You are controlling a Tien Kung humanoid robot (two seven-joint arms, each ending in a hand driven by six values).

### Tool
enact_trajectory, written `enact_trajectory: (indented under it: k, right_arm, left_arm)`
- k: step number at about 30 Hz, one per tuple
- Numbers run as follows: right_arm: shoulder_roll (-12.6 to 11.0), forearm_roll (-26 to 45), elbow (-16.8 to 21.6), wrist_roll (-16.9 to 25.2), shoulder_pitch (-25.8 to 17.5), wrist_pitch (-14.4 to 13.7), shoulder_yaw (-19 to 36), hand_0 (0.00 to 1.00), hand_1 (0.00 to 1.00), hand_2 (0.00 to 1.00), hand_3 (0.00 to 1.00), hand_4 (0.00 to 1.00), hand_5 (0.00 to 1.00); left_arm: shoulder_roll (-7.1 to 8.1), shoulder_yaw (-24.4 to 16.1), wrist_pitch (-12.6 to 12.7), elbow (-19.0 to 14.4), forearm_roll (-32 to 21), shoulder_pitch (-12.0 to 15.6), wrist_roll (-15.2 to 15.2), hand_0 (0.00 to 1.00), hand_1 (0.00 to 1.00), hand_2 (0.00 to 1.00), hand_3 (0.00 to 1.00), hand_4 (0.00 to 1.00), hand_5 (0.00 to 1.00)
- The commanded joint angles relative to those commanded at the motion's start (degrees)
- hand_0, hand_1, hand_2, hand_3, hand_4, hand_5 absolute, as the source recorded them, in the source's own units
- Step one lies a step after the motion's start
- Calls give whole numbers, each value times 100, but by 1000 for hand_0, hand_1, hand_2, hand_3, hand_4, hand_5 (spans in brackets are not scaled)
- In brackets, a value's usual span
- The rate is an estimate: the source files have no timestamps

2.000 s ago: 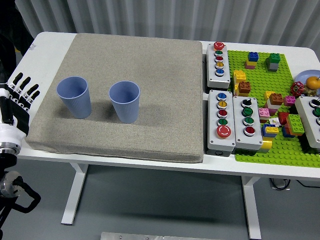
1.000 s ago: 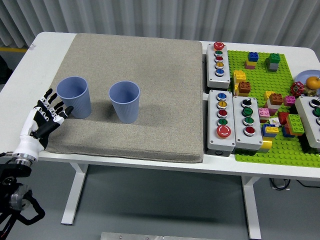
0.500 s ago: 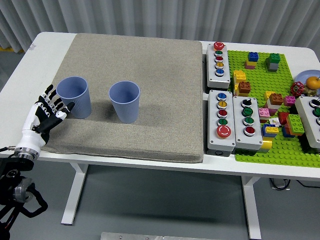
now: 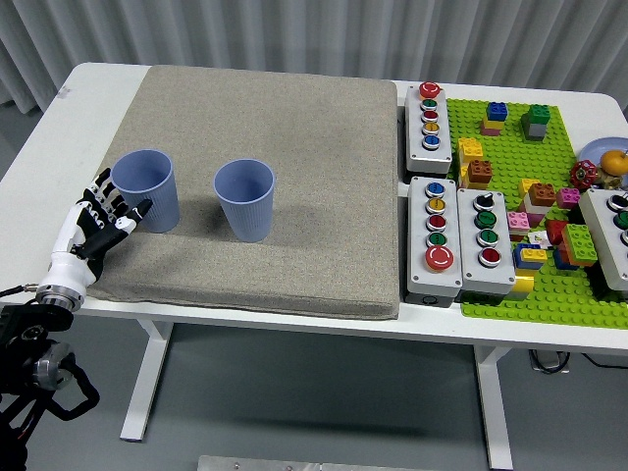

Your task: Pick cup pour cup place

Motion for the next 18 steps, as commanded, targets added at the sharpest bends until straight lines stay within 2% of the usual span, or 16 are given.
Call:
enact_trajectory:
  k: [7, 18]
  right_arm:
    - [-3, -3, 0, 0, 4, 8, -2, 709, 650, 614, 579, 2, 86]
    - [2, -16, 0, -6, 10, 12, 12, 709, 650, 614, 579, 2, 84]
  left_arm:
    - [8, 17, -3, -84, 144, 31, 52, 998, 941, 998, 998, 880, 200]
    - [-1, 81, -22, 43, 204, -32, 76, 998, 944, 998, 998, 878, 200]
